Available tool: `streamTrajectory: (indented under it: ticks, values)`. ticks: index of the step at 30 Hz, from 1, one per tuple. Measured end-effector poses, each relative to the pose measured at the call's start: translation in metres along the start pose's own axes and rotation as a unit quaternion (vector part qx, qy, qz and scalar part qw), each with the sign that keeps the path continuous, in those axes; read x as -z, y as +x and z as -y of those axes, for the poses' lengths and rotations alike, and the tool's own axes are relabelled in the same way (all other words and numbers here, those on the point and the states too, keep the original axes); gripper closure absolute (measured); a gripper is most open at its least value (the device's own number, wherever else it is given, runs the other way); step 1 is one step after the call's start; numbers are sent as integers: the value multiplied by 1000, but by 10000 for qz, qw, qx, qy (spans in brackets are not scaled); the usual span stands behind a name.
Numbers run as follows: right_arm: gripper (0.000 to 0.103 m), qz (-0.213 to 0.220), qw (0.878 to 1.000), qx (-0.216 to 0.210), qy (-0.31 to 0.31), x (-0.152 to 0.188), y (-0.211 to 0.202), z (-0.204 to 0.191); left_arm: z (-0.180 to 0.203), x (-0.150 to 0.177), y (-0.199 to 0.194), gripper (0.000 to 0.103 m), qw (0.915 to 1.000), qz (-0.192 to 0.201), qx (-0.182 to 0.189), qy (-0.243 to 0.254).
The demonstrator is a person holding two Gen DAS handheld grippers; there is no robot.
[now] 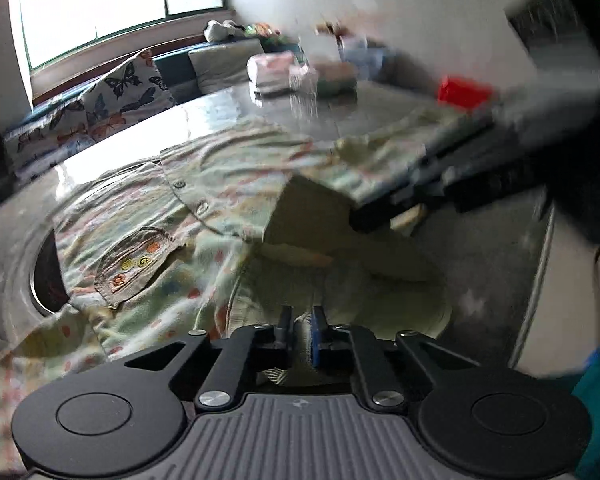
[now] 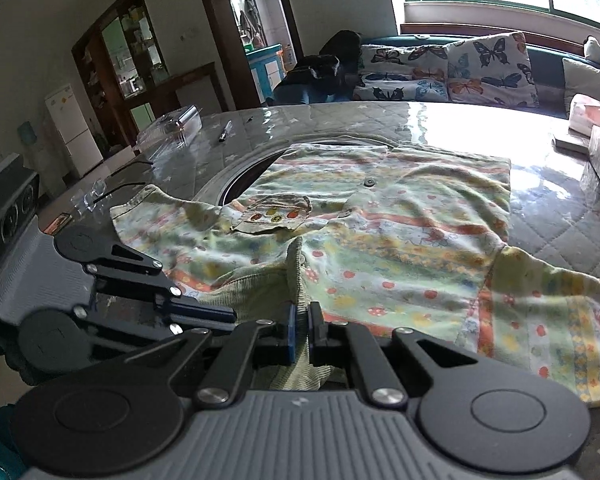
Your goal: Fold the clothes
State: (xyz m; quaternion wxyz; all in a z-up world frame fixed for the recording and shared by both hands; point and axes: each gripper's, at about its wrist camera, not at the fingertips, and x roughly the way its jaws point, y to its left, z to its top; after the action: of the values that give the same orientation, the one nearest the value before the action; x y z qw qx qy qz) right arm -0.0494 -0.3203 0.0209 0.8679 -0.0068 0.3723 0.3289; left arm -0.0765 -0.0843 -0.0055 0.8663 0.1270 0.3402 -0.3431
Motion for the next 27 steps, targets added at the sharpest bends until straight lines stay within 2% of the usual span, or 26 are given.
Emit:
streamTrajectory:
  ticks: [2, 4, 9, 12, 19, 27]
  values:
    - [98, 20, 10000, 9, 32, 0, -1, 1, -10, -3, -8, 95, 9988, 207, 237, -388]
    - [98, 40, 10000, 31, 49, -1, -3, 2, -15, -3, -12, 95, 9971, 332, 406, -560]
    - [98, 65, 10000, 5, 19, -3, -6, -2, -11, 6, 4, 95, 9974, 44, 553, -470]
    - [98, 61, 9999, -32, -76, -5, -7, -8, -11, 10, 9, 95, 9968, 36, 632, -485]
    - [98, -268, 9973, -137, -670, -2, 9, -29, -11, 14, 3, 91, 9968, 94, 682, -404]
    - [97, -766, 9899, -189, -1181, 13, 39, -43, -19, 19, -27, 90, 9966, 363, 583, -445]
